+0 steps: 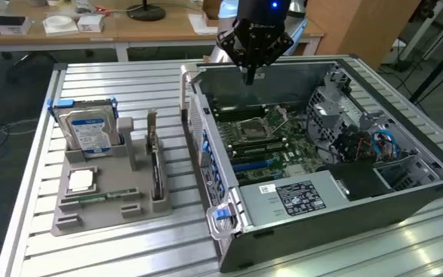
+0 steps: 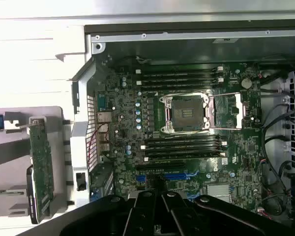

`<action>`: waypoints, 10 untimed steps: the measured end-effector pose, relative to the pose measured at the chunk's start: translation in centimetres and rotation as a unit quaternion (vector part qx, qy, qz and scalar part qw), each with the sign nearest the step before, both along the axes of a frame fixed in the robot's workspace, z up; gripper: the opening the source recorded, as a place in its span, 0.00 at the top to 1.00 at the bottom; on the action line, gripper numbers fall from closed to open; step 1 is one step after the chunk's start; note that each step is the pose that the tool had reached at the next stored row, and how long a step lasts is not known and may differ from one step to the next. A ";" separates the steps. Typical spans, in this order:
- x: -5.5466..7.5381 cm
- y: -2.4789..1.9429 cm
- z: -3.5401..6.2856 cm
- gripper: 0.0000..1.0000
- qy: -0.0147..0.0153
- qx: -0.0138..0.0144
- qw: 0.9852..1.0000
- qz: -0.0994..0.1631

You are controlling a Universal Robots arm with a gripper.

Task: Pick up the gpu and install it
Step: 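Reach for the gpu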

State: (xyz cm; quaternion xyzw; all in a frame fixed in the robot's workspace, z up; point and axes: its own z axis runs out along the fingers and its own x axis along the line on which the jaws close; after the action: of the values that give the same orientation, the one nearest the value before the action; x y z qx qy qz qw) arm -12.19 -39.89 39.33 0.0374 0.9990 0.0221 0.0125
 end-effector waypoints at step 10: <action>-0.4 0.00 -0.05 0.89 0.000 0.000 1.000 0.000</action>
State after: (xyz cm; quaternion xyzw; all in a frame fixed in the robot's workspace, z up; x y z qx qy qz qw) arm -12.54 -39.88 39.28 0.0374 0.9990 0.0221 0.0125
